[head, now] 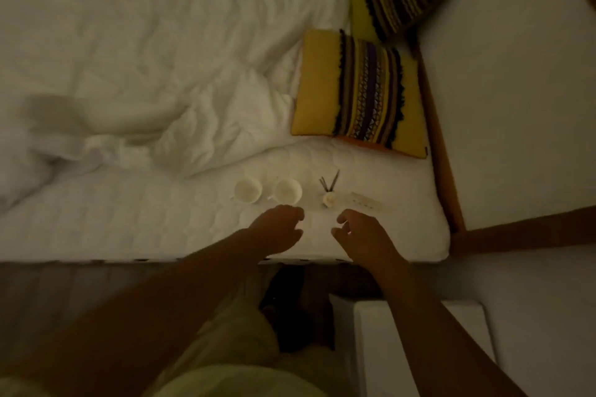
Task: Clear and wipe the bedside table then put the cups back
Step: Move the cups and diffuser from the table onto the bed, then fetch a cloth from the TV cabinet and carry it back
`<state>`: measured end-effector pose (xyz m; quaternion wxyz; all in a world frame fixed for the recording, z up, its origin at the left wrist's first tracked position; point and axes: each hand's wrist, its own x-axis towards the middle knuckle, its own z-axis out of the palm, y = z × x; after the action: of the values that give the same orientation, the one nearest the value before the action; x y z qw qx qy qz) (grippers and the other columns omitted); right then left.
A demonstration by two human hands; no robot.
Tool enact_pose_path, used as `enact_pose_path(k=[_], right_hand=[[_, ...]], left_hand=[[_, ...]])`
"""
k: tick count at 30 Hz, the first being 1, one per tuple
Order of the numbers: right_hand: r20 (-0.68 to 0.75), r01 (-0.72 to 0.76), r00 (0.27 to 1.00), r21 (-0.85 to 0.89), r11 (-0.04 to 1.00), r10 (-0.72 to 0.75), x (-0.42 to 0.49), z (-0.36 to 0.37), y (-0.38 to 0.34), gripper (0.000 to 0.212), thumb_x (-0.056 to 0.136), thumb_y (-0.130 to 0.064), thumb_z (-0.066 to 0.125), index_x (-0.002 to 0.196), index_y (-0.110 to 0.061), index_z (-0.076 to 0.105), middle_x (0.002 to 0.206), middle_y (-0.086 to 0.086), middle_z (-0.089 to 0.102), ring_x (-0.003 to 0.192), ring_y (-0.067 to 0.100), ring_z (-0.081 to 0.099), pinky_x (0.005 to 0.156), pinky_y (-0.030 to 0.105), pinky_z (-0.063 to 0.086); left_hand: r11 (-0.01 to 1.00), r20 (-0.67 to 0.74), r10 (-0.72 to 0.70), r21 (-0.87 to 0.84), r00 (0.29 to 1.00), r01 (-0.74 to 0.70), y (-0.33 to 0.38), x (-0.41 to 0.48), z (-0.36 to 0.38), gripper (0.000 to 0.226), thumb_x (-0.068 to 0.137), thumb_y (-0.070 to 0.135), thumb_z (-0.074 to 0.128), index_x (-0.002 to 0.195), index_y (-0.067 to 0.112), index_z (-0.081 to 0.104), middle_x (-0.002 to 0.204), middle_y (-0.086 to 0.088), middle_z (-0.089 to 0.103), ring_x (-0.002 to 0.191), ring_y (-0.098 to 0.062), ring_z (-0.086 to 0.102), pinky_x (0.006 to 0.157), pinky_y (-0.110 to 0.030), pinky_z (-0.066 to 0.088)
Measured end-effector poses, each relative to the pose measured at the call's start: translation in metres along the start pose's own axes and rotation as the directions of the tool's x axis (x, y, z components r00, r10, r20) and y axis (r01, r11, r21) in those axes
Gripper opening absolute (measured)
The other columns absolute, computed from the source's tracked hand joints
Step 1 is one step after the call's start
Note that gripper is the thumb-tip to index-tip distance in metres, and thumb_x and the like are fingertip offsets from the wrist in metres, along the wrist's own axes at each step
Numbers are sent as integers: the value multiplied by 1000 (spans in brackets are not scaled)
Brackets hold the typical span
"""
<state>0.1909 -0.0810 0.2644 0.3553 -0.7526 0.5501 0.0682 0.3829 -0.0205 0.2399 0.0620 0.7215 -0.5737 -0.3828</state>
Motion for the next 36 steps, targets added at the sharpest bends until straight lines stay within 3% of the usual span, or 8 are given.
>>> enact_pose_path(k=[3, 7, 12, 19, 24, 30, 36], right_hand=[[15, 137, 991, -84, 987, -136, -15, 9, -46, 30, 92, -42, 56, 115, -22, 57, 111, 0, 63, 102, 18, 58, 84, 29, 45], [96, 279, 959, -193, 941, -265, -27, 30, -114, 31, 92, -43, 55, 117, -23, 57, 113, 0, 63, 101, 17, 59, 82, 26, 46], [220, 507, 860, -261, 821, -461, -42, 62, -228, 34, 93, -43, 54, 119, -21, 55, 116, 1, 62, 103, 17, 58, 84, 26, 44], [375, 731, 680, -275, 625, -631, -66, 141, -427, 36, 91, -41, 57, 119, -18, 58, 115, 4, 64, 104, 20, 60, 86, 30, 47], [439, 855, 518, -279, 437, -734, -102, 238, -575, 36, 93, -39, 55, 121, -16, 57, 120, 6, 62, 109, 22, 58, 91, 33, 47], [566, 946, 315, -250, 206, -762, -163, 355, -722, 34, 94, -38, 54, 121, -16, 57, 119, 6, 61, 107, 21, 58, 88, 31, 47], [631, 976, 183, -210, 62, -754, -189, 427, -830, 29, 97, -35, 51, 117, -15, 57, 117, 4, 62, 105, 18, 58, 82, 23, 41]], left_hand=[[997, -77, -17, 79, 997, 23, -16, -53, -25, 35, 94, 32, 54, 126, 19, 54, 126, -2, 58, 115, -20, 55, 100, -33, 43], [987, -216, -136, 55, 967, 151, -54, -121, -64, 36, 95, 34, 52, 128, 19, 52, 125, -4, 58, 113, -21, 56, 99, -35, 45], [940, -348, -331, -37, 877, 340, -122, -210, -110, 35, 95, 35, 51, 126, 20, 51, 123, -2, 58, 111, -19, 56, 96, -34, 47], [821, -492, -560, -227, 667, 523, -255, -343, -165, 36, 95, 36, 52, 127, 19, 51, 120, -2, 58, 107, -18, 56, 93, -33, 48], [722, -521, -679, -345, 517, 600, -374, -446, -200, 39, 95, 34, 50, 131, 19, 48, 130, -5, 53, 118, -21, 52, 96, -33, 43], [598, -570, -770, -489, 286, 635, -478, -566, -226, 32, 93, 29, 54, 123, 20, 57, 128, -3, 59, 114, -20, 56, 95, -34, 46], [488, -549, -821, -534, 155, 690, -559, -652, -246, 33, 95, 30, 52, 125, 18, 54, 124, -4, 58, 112, -21, 55, 93, -33, 47]])
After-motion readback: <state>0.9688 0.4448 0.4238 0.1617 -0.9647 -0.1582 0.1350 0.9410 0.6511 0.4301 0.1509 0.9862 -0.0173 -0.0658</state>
